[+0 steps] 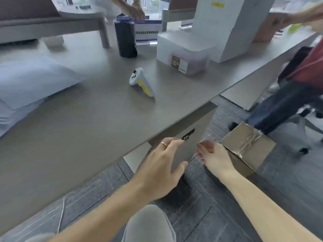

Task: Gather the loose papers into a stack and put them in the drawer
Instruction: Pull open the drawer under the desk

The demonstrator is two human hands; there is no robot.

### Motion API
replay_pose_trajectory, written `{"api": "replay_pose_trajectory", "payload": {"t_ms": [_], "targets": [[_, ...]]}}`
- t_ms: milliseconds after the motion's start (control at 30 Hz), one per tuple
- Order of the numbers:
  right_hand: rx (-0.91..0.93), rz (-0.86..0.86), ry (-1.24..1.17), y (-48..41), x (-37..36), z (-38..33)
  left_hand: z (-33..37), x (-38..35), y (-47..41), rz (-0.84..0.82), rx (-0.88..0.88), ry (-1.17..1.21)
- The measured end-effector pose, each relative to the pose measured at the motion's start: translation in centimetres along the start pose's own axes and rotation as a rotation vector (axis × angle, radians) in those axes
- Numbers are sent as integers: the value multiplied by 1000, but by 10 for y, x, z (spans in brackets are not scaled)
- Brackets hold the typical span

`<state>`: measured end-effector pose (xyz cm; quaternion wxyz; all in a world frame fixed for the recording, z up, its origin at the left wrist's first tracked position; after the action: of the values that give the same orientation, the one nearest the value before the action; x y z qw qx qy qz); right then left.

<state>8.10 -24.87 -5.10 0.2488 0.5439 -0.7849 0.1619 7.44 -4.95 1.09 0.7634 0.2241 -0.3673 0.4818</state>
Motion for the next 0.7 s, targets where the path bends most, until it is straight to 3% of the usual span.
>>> {"api": "replay_pose_trajectory", "payload": {"t_ms": [133,267,367,533,700], "targets": [[-291,-89,-305,-16,-46,20,-19,-17,-31,38,115,-225],[-406,-33,-555,-35,-63,27,-24,-21,-45,67,133,-308],[-394,-22,-574,-41,-65,29,-23,-21,-49,91,151,-324],[-288,24,-368,-45,-63,39,-23,-23,-48,91,166,-343],[-263,61,-444,-18,-44,58,-21,-21,-45,71,163,-348]]}}
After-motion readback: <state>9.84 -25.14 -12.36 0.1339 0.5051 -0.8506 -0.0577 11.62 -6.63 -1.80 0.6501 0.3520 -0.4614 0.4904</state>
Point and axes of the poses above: each hand's wrist, its own y-axis away from the middle knuckle, its own x-axis out of the back of the hand, z = x × y, the point moved 9 cm from there along -y, towards the middle knuckle, and after that the axes turned 10 degrees about x, right-handed, at the moved point
